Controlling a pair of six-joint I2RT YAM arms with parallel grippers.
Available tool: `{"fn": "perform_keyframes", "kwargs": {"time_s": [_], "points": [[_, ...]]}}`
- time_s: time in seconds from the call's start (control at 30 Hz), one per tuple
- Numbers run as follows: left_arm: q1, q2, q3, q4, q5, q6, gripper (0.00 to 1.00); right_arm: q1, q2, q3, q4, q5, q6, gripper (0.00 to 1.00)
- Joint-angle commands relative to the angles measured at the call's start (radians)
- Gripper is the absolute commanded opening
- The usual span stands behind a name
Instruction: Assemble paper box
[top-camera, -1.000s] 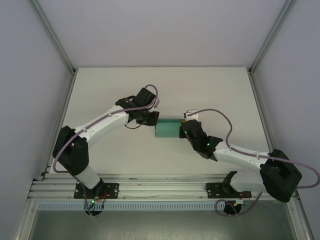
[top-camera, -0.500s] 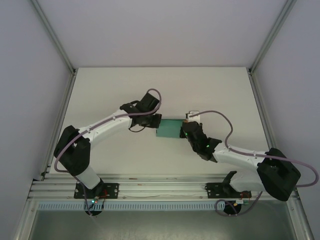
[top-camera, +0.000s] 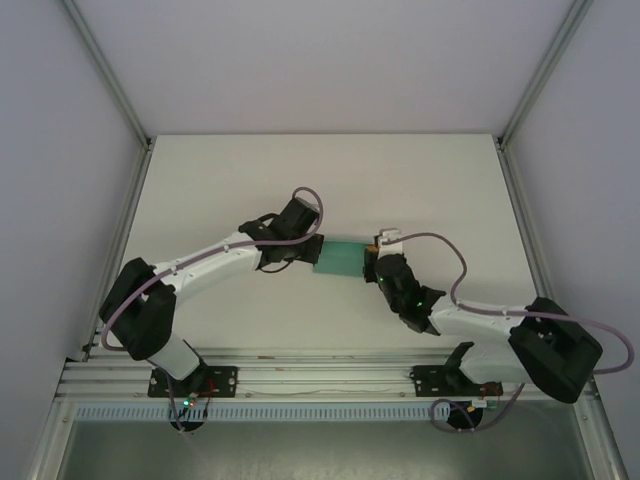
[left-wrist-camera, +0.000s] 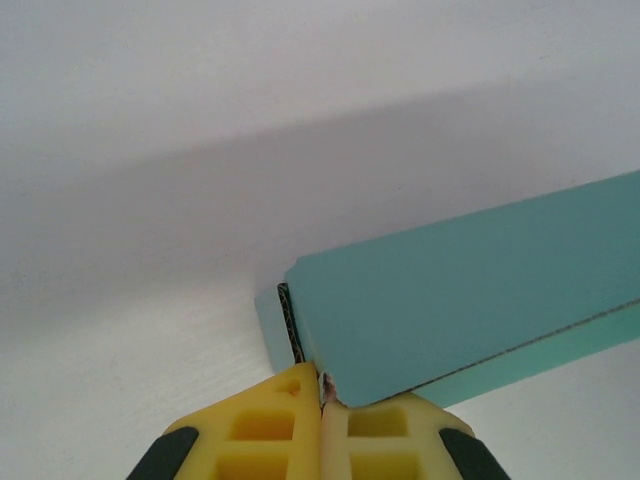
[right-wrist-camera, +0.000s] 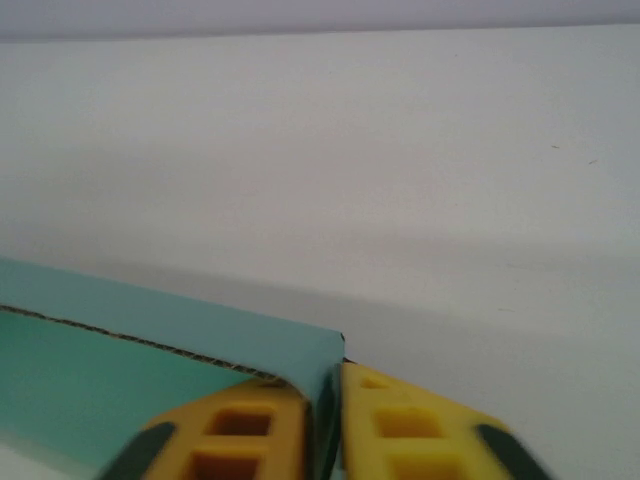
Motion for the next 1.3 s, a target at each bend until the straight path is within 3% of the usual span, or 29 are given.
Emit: {"fn": "perform_keyframes", "kwargs": {"time_s": [0.0,0.13,0.27,0.4,0.67,0.93,1.07,1.27], "points": [[-0.024,0.069,-0.045,-0.097,0.03,-0.016,0.0,0.02,-0.053,0.032,-0.241,-0.063,0.014,0.28],[-0.024,0.076,-0.031,-0.109,0.017,-0.029,0.0,0.007,-0.156,0.091,-0.339,-0.019,0.045,0.42],[-0.025,0.082,-0.02,-0.107,0.026,-0.03,0.0,-0.013,-0.2,0.14,-0.41,-0.096,0.057,0.59],[-0.024,0.083,-0.006,-0.115,0.026,-0.019,0.0,-0.053,-0.206,0.2,-0.451,-0.095,0.119,0.63],[-0.025,0.094,0.002,-0.123,0.028,-0.012,0.0,-0.198,-0.082,0.303,-0.541,-0.186,0.211,0.57],[-0.023,0.091,0.015,-0.131,0.024,0.001,0.0,-0.239,0.031,0.215,-0.51,-0.221,0.298,0.47],[-0.021,0.071,0.033,-0.144,0.02,0.018,0.22,-0.24,0.055,0.142,-0.452,-0.291,0.344,0.42],[-0.015,0.016,0.078,-0.165,0.05,0.058,0.43,-0.239,0.059,0.08,-0.435,-0.29,0.373,0.38]]}}
